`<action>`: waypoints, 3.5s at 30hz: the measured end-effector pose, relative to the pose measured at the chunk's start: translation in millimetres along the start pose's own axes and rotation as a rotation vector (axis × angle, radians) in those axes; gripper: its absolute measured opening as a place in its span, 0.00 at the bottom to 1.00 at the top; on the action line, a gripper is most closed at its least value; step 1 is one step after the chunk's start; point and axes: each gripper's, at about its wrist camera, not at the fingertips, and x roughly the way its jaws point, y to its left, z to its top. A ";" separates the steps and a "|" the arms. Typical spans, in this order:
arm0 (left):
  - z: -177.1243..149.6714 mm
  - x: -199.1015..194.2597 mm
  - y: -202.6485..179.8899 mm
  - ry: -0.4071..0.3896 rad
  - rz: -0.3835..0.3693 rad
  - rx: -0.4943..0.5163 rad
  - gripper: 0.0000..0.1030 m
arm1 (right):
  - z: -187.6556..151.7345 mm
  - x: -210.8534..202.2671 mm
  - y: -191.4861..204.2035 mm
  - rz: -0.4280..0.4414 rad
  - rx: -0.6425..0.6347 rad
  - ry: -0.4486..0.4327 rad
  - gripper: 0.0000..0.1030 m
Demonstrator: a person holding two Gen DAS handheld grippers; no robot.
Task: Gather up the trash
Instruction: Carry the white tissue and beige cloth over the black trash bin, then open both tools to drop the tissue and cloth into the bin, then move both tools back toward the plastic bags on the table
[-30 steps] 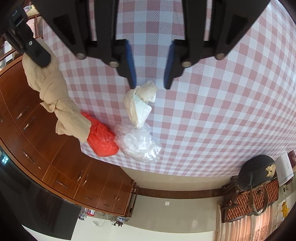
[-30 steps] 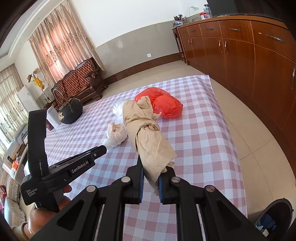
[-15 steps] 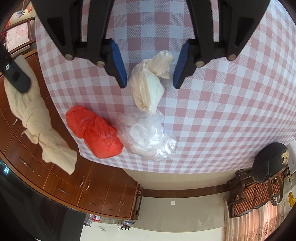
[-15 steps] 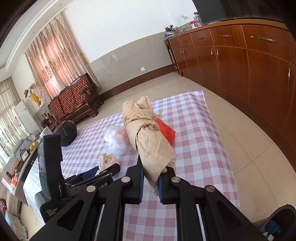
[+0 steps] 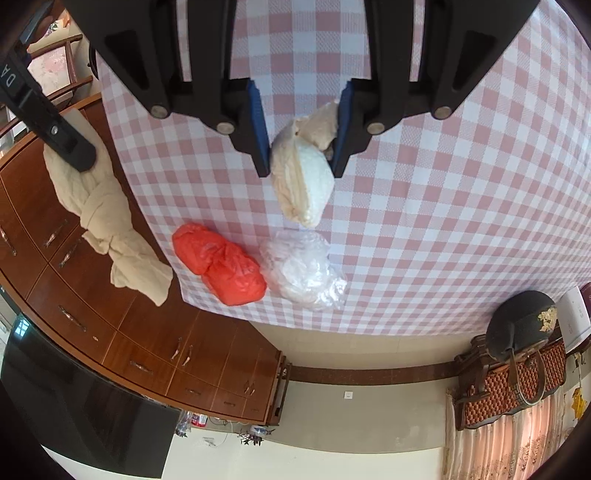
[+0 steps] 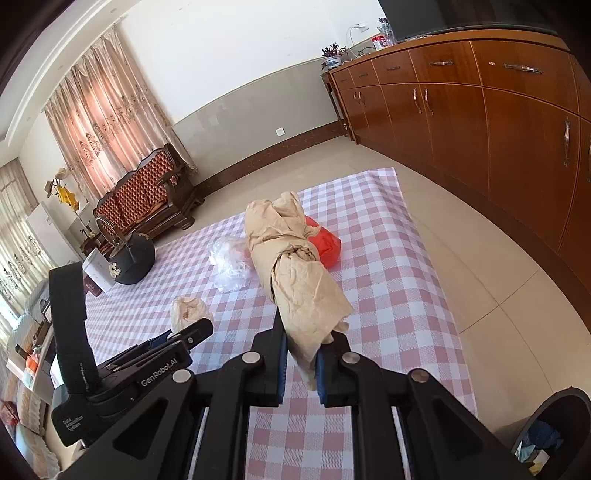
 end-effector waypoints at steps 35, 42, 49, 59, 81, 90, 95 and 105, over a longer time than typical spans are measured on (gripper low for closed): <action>-103.6 -75.3 -196.0 0.078 -0.304 0.312 0.33 | -114.6 -221.7 -122.8 -0.285 0.246 -0.085 0.13; -139.4 -61.8 -259.0 0.154 -0.372 0.416 0.33 | -146.4 -252.9 -183.4 -0.375 0.388 -0.084 0.13; -173.6 -37.4 -305.8 0.244 -0.403 0.481 0.33 | -180.0 -258.3 -242.6 -0.444 0.533 -0.014 0.13; -204.1 7.1 -339.3 0.372 -0.371 0.519 0.34 | -201.9 -238.8 -306.8 -0.492 0.663 0.087 0.13; -187.6 5.6 -352.1 0.324 -0.359 0.535 0.68 | -185.0 -244.4 -337.1 -0.557 0.693 0.071 0.45; -147.4 -48.9 -330.9 0.188 -0.346 0.523 0.68 | -157.4 -276.2 -290.5 -0.599 0.572 0.007 0.51; -125.2 -71.6 -302.7 0.127 -0.309 0.477 0.68 | -135.4 -284.0 -254.8 -0.572 0.504 -0.038 0.59; -76.3 -90.5 -210.5 0.022 -0.181 0.328 0.68 | -79.0 -257.3 -169.7 -0.449 0.329 -0.090 0.65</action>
